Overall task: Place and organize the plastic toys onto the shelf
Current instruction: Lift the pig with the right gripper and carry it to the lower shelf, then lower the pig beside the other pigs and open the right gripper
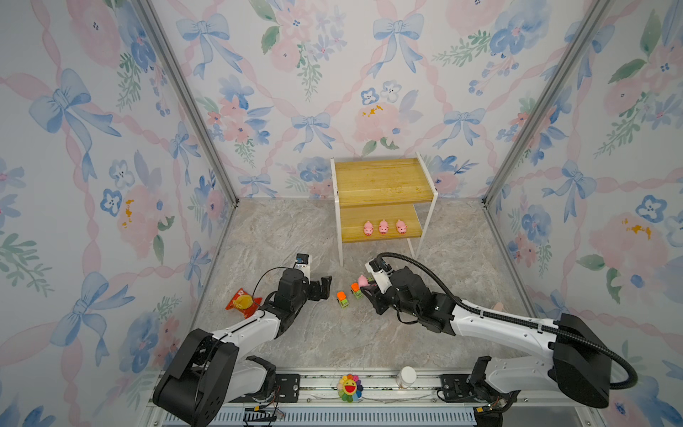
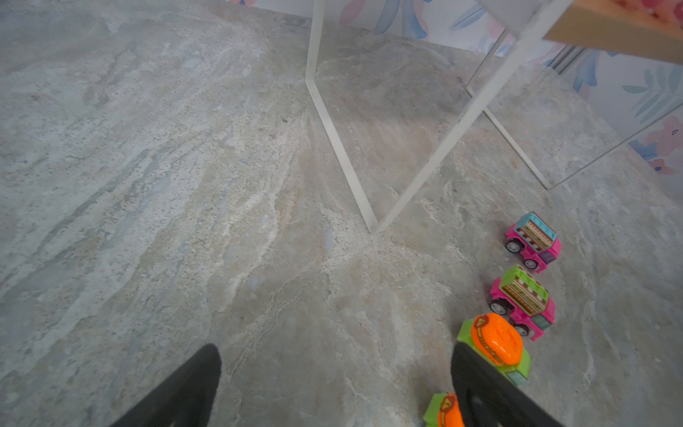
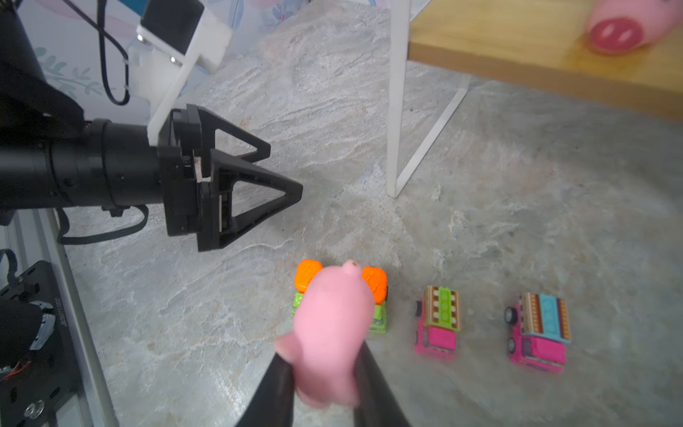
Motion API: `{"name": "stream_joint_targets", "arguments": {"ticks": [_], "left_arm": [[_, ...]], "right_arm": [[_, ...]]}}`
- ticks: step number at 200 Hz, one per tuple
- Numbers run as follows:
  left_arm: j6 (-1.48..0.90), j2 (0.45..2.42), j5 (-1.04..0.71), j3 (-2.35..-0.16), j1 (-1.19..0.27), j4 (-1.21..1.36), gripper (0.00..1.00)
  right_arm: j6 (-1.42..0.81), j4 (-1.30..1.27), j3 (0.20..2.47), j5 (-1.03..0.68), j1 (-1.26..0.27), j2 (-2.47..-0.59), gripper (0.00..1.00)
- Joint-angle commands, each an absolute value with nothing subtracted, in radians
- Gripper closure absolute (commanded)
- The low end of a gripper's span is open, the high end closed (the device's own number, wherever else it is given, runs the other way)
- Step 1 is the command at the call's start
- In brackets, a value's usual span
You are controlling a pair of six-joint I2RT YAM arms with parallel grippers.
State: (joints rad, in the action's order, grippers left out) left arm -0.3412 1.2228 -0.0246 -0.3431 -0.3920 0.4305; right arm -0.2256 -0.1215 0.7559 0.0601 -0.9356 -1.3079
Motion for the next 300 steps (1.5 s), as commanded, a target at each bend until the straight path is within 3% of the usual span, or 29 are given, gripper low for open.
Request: {"name": "stream_joint_targets", "arguments": {"ticks": [1, 104, 300], "left_arm": [[-0.325, 1.226, -0.048, -0.365, -0.387, 0.413, 0.02], [-0.313, 1.234, -0.052, -0.379, -0.387, 0.412, 0.02], [-0.298, 1.229, -0.044, -0.381, -0.387, 0.406, 0.02]], "right_arm": [[-0.168, -0.118, 0.831, 0.055, -0.893, -1.305, 0.73], [-0.136, -0.169, 1.093, 0.052, -0.800, -1.518, 0.72], [-0.146, -0.219, 1.223, 0.160, -0.797, -1.704, 0.72]]}}
